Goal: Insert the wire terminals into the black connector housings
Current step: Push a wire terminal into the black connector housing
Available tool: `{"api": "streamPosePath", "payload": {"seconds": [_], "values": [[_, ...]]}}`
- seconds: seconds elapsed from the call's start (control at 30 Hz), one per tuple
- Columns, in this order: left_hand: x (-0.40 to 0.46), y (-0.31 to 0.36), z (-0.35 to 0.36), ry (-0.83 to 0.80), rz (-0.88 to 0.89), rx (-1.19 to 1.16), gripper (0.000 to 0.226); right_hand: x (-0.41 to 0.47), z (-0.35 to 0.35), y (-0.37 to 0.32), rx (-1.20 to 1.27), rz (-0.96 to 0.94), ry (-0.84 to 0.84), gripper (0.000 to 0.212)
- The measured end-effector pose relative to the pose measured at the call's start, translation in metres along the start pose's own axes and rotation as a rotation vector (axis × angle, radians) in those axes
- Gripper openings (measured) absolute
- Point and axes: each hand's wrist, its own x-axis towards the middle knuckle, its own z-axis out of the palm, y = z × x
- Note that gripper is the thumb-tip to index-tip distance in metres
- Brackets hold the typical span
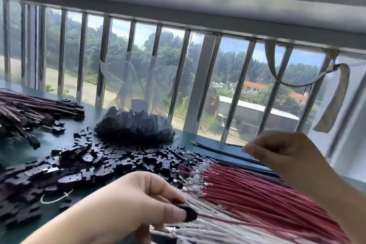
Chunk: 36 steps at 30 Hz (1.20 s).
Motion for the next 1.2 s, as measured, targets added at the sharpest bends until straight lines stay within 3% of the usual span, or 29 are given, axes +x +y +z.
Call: {"api": "streamPosePath", "payload": {"seconds": [0.07, 0.17, 0.23, 0.43, 0.97, 1.2], "values": [[-0.004, 0.000, 0.002, -0.036, -0.003, 0.008, 0.043, -0.026, 0.000, -0.021, 0.016, -0.002, -0.184, 0.006], [-0.009, 0.001, 0.006, -0.089, -0.014, 0.016, 0.046, -0.053, 0.006, -0.033, 0.018, -0.045, -0.314, 0.043], [-0.012, 0.000, 0.007, -0.113, -0.010, 0.026, 0.051, -0.064, 0.011, -0.037, 0.027, 0.002, -0.335, 0.053], [-0.012, -0.002, 0.007, -0.091, 0.011, 0.073, 0.053, -0.075, 0.026, -0.055, 0.095, 0.087, -0.243, 0.016], [-0.010, 0.001, 0.009, -0.012, 0.145, 0.151, 0.061, -0.078, 0.033, -0.057, 0.105, 0.140, -0.237, 0.012], [-0.013, 0.009, 0.018, 0.020, 0.194, 0.140, 0.044, -0.080, 0.039, -0.057, 0.127, 0.026, -0.173, 0.013]]}}
